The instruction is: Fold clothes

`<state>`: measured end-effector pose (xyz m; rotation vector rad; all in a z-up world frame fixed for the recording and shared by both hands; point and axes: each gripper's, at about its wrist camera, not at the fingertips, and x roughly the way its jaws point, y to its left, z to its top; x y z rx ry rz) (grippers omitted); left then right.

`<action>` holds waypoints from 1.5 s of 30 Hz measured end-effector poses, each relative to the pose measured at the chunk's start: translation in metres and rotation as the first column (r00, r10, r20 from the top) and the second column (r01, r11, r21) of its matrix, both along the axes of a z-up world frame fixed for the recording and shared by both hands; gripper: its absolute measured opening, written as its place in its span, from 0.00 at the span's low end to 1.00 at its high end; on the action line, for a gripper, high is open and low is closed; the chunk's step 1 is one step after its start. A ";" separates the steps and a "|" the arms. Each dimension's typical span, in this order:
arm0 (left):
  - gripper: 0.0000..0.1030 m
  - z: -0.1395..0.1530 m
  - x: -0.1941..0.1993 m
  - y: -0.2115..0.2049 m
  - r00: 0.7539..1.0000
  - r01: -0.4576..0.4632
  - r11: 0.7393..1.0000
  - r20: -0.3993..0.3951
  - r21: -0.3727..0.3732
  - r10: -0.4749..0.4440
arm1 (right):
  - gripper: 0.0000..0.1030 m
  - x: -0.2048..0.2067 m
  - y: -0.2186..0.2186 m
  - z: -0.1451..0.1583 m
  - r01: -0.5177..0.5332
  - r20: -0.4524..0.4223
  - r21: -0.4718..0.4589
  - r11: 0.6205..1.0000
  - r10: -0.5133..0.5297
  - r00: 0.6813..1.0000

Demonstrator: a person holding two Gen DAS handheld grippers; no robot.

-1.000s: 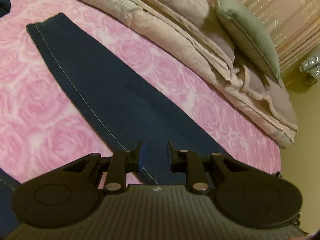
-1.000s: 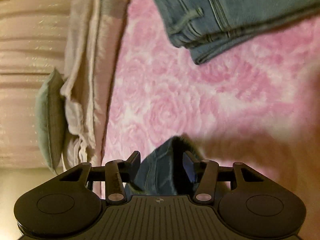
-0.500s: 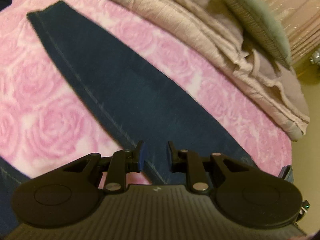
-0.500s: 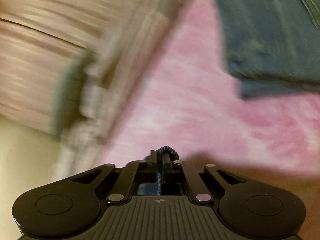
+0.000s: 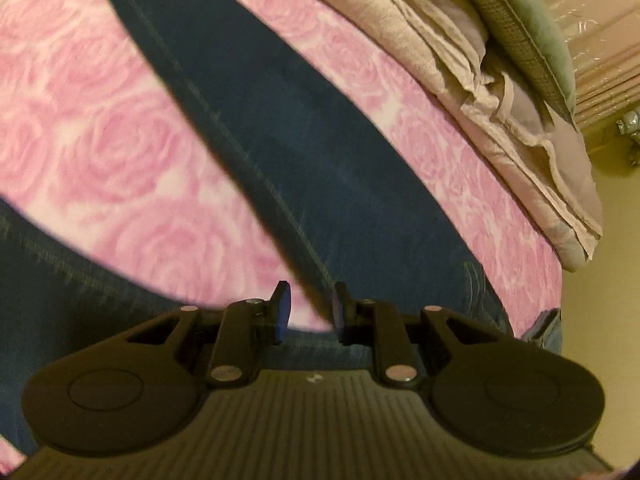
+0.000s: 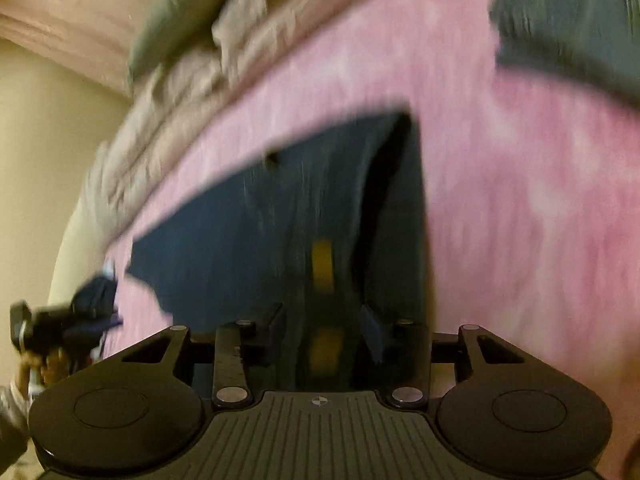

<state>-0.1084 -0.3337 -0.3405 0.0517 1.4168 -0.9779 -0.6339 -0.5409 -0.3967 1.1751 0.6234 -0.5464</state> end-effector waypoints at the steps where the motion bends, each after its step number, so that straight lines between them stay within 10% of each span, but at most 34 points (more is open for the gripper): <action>1: 0.17 -0.001 -0.002 0.004 1.000 -0.004 1.000 -0.005 0.005 0.004 | 0.45 -0.003 0.004 -0.004 0.008 -0.013 0.006 1.000 -0.008 1.000; 11: 0.17 -0.005 -0.012 0.016 0.999 0.010 1.000 -0.031 -0.004 -0.010 | 0.42 0.008 -0.012 -0.034 0.049 0.148 0.115 0.992 -0.066 0.987; 14: 0.17 -0.004 -0.013 0.018 1.000 0.016 1.000 -0.020 -0.002 -0.016 | 0.02 0.016 -0.010 -0.032 0.084 0.102 0.095 0.992 -0.094 0.990; 20: 0.17 0.000 -0.011 0.025 1.000 0.005 1.000 -0.010 -0.010 -0.005 | 0.01 0.011 0.014 0.028 0.151 0.036 -0.070 0.986 -0.148 0.988; 25: 0.17 -0.011 -0.014 0.026 0.999 0.030 0.999 0.021 0.026 -0.030 | 0.01 0.015 0.015 0.006 0.161 -0.088 -0.046 0.986 -0.165 0.982; 34: 0.17 -0.026 -0.015 0.038 1.000 0.021 0.999 0.007 0.051 -0.021 | 0.16 0.017 0.010 0.000 0.110 -0.074 -0.071 0.991 -0.115 0.991; 38: 0.17 -0.022 -0.016 0.033 0.999 0.046 0.998 0.012 0.034 -0.047 | 0.52 0.014 0.006 0.001 0.110 -0.036 -0.075 0.991 -0.113 0.993; 45: 0.17 -0.016 -0.011 0.031 0.998 0.044 0.999 0.034 0.032 -0.045 | 0.52 0.011 -0.002 0.004 0.110 0.029 -0.086 0.990 -0.108 0.994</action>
